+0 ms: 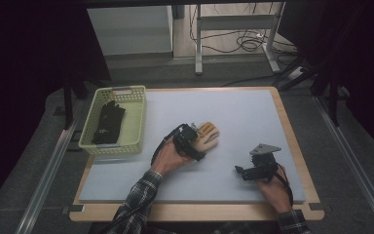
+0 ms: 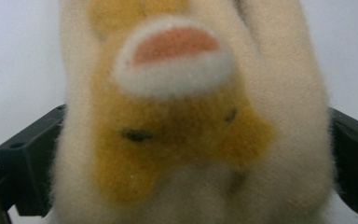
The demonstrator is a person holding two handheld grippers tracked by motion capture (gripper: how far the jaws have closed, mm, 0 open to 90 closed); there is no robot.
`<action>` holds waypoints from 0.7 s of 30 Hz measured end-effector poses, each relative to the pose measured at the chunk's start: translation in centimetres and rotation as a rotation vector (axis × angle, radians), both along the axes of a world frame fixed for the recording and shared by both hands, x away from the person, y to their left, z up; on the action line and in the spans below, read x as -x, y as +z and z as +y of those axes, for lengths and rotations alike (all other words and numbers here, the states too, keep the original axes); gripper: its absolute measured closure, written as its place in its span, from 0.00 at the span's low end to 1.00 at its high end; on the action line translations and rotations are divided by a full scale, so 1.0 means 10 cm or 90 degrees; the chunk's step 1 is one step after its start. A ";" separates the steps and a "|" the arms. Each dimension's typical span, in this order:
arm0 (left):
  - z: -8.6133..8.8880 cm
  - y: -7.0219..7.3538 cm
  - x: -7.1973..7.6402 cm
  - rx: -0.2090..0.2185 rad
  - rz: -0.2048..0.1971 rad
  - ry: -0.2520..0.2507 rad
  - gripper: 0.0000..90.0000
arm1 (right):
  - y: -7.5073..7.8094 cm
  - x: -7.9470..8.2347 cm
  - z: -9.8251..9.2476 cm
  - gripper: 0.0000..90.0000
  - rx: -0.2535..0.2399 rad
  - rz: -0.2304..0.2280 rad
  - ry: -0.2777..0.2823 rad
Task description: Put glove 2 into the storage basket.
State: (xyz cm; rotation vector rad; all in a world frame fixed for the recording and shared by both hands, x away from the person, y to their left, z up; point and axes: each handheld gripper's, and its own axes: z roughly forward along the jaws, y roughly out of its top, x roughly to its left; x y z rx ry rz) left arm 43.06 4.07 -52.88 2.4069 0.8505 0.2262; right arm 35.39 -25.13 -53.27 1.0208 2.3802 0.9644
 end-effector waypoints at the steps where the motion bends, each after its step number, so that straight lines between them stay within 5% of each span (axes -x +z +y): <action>1: 0.01 0.01 0.01 0.010 -0.003 0.007 0.09 | 0.00 0.00 0.00 0.08 -0.001 0.002 -0.001; 10: 0.06 0.06 0.06 0.022 -0.005 0.023 0.49 | 0.00 0.00 0.00 0.08 -0.001 0.003 -0.001; 21: 0.11 0.12 0.06 0.057 0.024 0.043 0.68 | 0.00 0.00 0.00 0.08 0.000 0.001 0.000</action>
